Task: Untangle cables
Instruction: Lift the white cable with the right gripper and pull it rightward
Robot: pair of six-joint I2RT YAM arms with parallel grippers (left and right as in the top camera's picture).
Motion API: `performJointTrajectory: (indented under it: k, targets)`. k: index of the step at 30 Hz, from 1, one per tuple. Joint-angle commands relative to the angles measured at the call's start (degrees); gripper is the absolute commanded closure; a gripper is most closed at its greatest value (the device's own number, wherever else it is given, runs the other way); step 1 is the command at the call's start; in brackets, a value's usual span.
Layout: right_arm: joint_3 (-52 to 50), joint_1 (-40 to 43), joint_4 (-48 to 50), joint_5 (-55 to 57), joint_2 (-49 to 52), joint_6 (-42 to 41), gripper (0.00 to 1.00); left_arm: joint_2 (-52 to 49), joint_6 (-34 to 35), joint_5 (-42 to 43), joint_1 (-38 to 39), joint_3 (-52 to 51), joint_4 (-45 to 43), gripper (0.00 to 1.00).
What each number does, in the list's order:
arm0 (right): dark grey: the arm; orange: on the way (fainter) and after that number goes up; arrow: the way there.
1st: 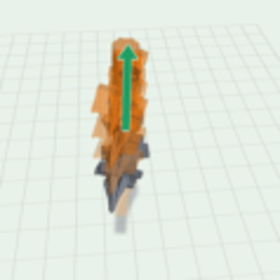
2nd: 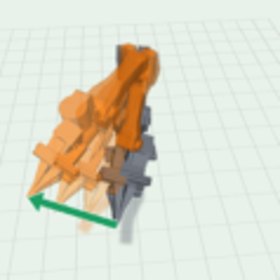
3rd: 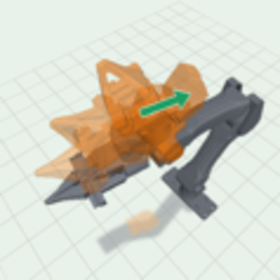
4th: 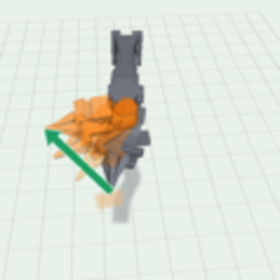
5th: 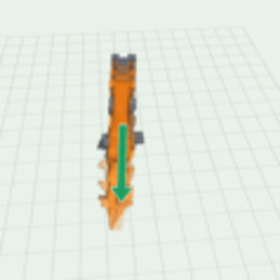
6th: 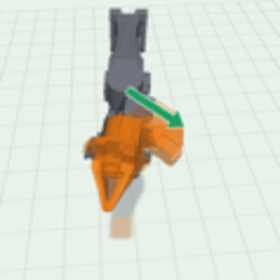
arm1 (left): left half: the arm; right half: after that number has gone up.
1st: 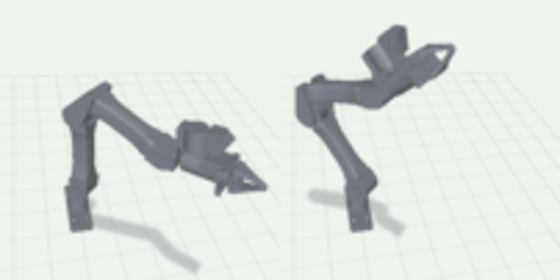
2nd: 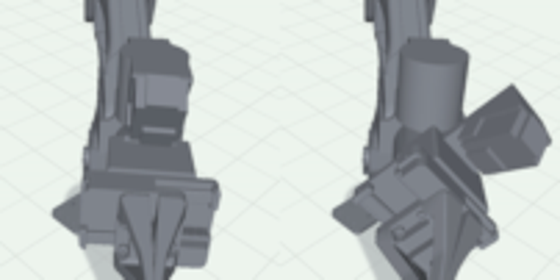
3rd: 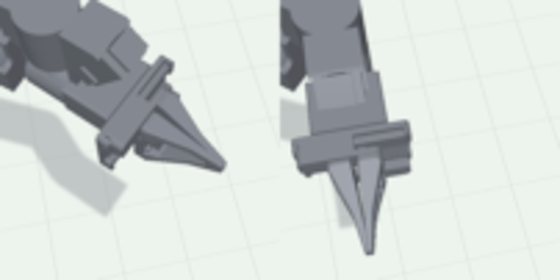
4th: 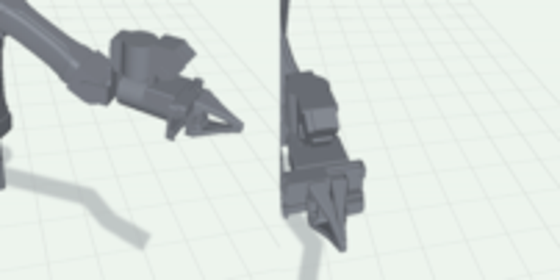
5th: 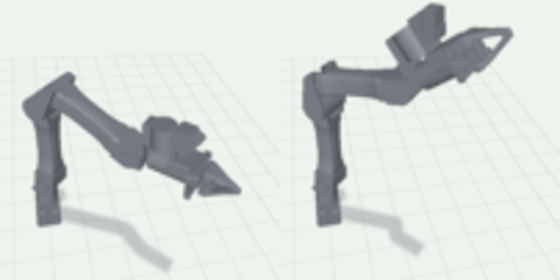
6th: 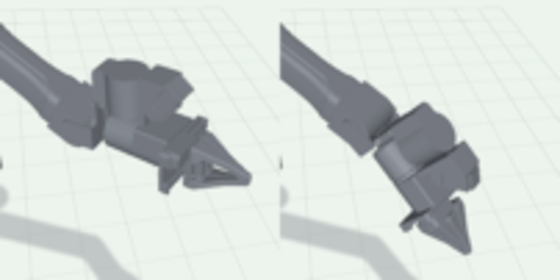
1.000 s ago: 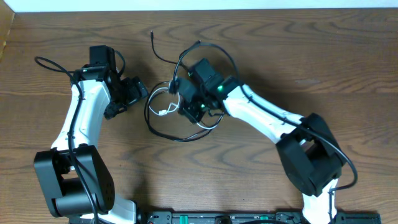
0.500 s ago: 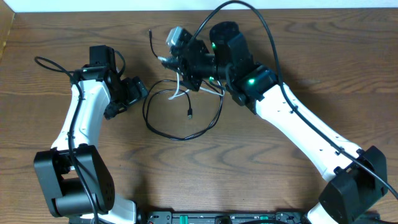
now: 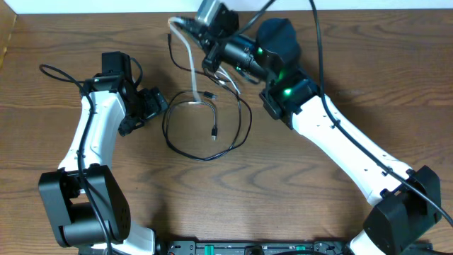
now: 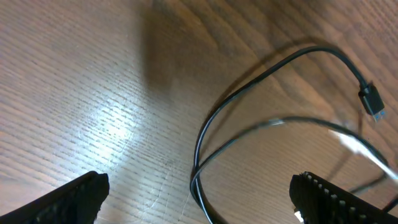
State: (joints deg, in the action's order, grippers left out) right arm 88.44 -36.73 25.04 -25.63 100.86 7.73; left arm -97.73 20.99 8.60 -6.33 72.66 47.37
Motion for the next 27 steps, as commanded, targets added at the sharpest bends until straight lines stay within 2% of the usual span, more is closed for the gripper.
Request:
performJointTrajectory:
  k: [1,6,10,14,19,27]
  targets:
    - [0.70,0.37,4.83,5.95,-0.52,-0.31,0.99,-0.35,-0.13,-0.72,-0.24,-0.35,0.13,0.02]
    - [0.70,0.70,14.82,19.12,-0.52,0.26,0.99,-0.35,-0.13,-0.72,-0.24,-0.35,0.15,0.02]
    - [0.70,1.36,20.79,20.94,-0.52,0.26,0.99,-0.35,-0.13,-0.70,-0.24,-0.35,0.13,0.02]
    - [0.70,2.64,20.83,26.84,-0.50,1.40,0.99,-0.35,-0.11,-0.70,-0.24,-0.35,0.13,0.02]
    - [0.70,5.09,7.85,31.65,-0.46,1.29,0.99,-0.35,-0.13,-0.70,-0.24,-0.35,0.15,0.02]
    - [0.68,8.46,-27.36,31.74,-0.44,1.31,0.99,-0.35,-0.13,-0.70,-0.24,-0.35,0.15,0.02]
